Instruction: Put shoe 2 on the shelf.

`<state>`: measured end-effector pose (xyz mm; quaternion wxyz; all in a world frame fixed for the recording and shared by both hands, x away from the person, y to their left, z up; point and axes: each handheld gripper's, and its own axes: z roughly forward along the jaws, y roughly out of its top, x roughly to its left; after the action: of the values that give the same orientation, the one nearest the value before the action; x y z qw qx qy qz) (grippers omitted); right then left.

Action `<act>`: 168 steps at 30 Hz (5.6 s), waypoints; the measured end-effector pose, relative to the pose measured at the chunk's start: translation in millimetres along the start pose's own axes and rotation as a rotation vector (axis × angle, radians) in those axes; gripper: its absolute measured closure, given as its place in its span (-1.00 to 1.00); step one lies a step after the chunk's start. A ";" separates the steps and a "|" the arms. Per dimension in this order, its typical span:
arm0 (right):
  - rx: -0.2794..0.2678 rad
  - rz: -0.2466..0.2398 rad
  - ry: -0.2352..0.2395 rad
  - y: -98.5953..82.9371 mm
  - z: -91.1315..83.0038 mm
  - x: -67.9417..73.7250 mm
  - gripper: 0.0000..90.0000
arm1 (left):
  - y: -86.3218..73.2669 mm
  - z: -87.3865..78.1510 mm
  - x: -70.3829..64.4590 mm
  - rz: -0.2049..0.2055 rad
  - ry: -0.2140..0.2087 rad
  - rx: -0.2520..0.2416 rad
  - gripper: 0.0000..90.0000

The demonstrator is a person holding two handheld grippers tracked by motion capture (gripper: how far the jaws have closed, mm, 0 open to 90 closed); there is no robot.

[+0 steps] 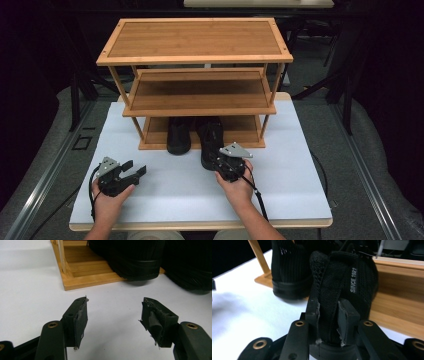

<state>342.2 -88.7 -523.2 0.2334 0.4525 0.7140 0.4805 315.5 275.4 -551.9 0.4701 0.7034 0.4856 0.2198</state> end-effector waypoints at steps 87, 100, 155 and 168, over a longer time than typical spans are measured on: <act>0.043 0.116 -0.122 2.6 54.2 -54.6 0.26 | 56.8 108.6 -38.3 0.060 0.086 0.019 -0.11; 0.024 0.090 -0.122 7.0 35.7 -60.6 0.23 | 60.6 91.8 -34.8 0.069 0.077 -0.004 -0.11; -0.120 0.098 -0.100 -42.4 -108.1 -78.0 0.07 | 6.3 -37.3 -5.8 0.042 0.059 -0.048 -0.16; -0.029 0.083 -0.080 -62.4 -89.7 -72.8 0.08 | -9.3 -21.2 -4.7 0.059 0.031 0.028 -0.16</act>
<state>282.0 -202.7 -548.1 0.2484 0.4970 0.6778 0.4815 292.7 281.5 -549.5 0.4461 0.7204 0.4748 0.2379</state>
